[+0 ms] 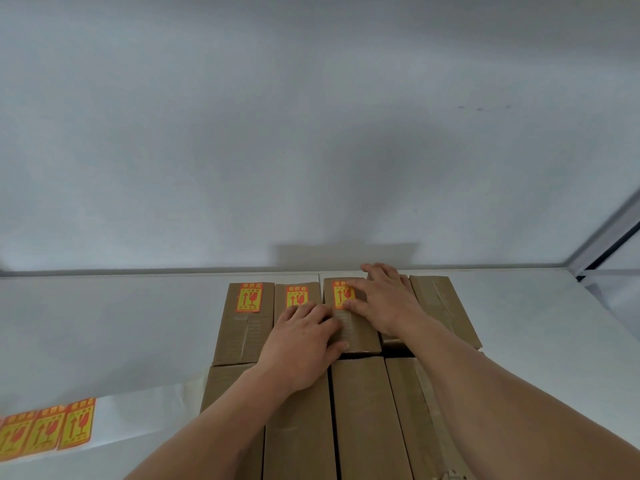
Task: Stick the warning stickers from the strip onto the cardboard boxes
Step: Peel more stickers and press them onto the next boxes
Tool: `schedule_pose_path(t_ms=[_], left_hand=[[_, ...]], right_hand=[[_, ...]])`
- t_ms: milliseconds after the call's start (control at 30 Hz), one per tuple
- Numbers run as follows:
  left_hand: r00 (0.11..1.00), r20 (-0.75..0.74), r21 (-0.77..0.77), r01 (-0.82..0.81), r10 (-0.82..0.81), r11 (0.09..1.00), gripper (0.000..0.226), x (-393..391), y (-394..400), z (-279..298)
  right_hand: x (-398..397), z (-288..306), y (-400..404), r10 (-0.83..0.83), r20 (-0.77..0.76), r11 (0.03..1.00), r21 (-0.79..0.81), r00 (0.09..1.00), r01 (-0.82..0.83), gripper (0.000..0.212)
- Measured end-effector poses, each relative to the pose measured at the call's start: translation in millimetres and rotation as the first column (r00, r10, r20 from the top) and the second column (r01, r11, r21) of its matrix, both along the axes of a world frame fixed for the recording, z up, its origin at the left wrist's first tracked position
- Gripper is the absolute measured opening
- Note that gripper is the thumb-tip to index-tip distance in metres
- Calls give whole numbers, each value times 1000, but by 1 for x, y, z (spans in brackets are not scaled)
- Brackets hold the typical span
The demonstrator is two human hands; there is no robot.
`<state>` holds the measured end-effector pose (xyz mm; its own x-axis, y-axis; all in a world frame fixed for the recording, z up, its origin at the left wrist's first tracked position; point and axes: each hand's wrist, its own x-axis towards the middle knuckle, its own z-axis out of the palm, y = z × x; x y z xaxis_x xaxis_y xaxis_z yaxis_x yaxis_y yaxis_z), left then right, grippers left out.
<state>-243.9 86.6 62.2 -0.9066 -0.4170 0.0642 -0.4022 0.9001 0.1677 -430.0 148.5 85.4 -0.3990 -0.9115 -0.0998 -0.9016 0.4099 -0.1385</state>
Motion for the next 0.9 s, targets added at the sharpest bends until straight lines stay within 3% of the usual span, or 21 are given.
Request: schedule_pose_path(t_ms=[200, 433, 733, 900], left_hand=[[988, -153, -165, -60, 34, 984, 34, 51, -10, 11], [973, -70, -286, -232, 222, 930, 33, 173, -28, 23], [901, 2, -329, -409, 433, 851, 35, 316, -36, 10], [856, -13, -278, -500, 517, 820, 13, 351, -46, -14]], right_hand=[[42, 16, 1, 121, -94, 981, -141, 988, -134, 37], [141, 30, -15, 327, -190, 914, -184, 926, -360, 35], [281, 12, -60, 504, -158, 833, -170, 849, -526, 34], [338, -17, -83, 546, -69, 828, -103, 835, -551, 31]])
